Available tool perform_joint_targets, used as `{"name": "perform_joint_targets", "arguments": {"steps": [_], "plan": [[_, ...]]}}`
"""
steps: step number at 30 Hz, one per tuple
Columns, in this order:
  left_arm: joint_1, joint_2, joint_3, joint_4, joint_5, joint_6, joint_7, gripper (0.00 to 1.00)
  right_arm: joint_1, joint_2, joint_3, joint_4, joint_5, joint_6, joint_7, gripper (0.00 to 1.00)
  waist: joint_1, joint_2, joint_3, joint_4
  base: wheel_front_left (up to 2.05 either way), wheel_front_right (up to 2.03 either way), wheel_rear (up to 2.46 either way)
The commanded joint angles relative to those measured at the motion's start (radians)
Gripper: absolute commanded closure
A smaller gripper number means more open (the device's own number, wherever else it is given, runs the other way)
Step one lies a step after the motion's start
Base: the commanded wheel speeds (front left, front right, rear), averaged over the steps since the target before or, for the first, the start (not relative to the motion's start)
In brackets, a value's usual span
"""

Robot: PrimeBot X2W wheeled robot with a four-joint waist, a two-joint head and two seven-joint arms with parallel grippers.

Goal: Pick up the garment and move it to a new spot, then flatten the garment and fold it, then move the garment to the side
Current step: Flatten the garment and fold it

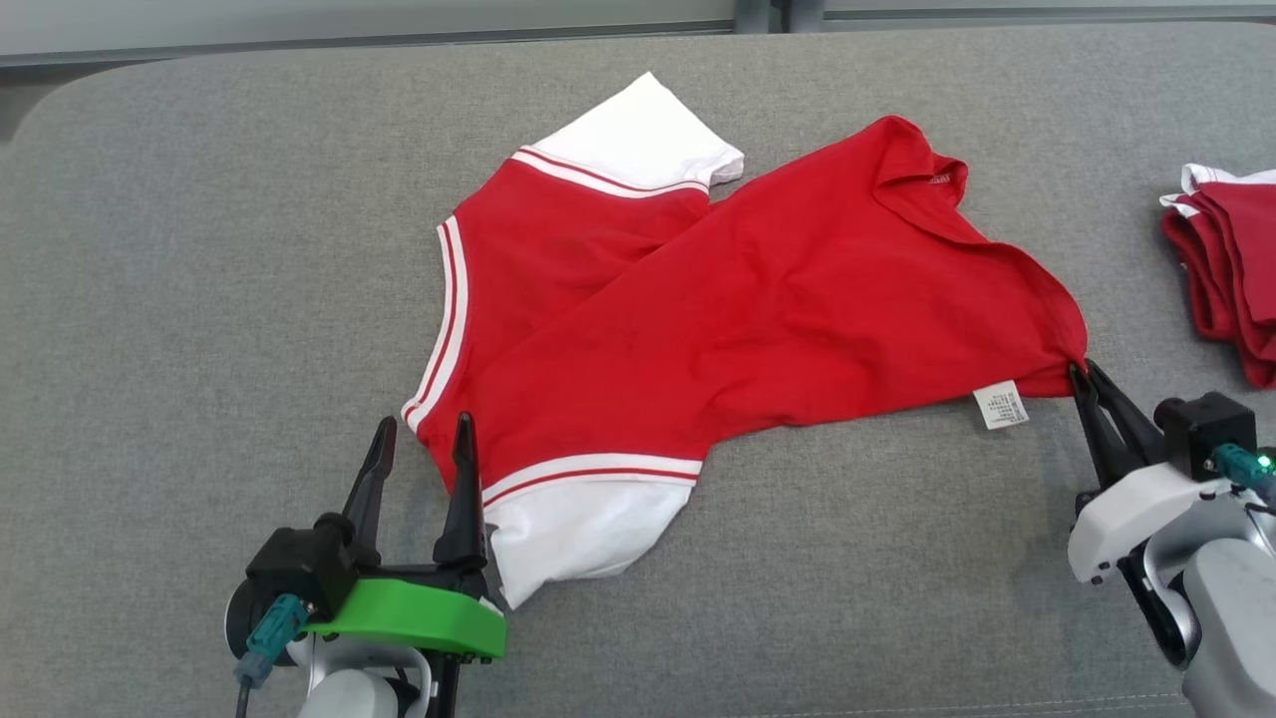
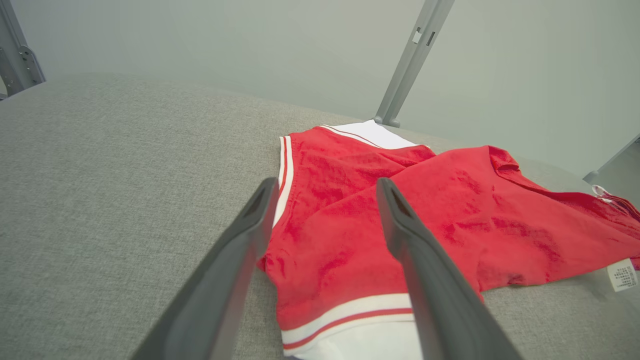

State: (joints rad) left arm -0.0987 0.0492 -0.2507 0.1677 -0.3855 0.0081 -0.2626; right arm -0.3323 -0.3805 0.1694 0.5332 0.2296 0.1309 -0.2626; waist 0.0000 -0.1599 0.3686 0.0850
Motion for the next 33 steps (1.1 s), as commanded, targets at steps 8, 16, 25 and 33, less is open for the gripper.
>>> {"name": "perform_joint_targets", "arguments": {"steps": [8,16,25,33], "plan": [[-0.014,0.003,0.02,0.004,0.01,-0.005,-0.002,0.0,0.112,0.036,-0.058,-0.034,-0.047,-0.001,-0.003,0.06,0.0,-0.0001,0.011,-0.033,0.0,0.0,0.0],[-0.016,0.003,0.026,0.016,0.016,-0.011,-0.002,0.0,0.139,0.046,-0.081,0.01,-0.073,-0.001,-0.003,0.0,0.0,-0.0001,-0.001,-0.053,0.0,0.0,0.0],[0.002,0.003,0.036,0.021,0.015,-0.008,-0.002,0.0,0.154,0.067,-0.147,-0.023,-0.012,-0.001,-0.003,0.0,0.0,-0.0001,-0.015,-0.057,0.0,0.0,0.0],[0.034,0.003,0.033,0.062,-0.016,-0.012,-0.002,0.0,0.166,0.099,-0.183,-0.15,-0.018,-0.001,-0.003,0.0,0.0,-0.0001,-0.021,-0.054,0.0,0.0,0.0]]}}
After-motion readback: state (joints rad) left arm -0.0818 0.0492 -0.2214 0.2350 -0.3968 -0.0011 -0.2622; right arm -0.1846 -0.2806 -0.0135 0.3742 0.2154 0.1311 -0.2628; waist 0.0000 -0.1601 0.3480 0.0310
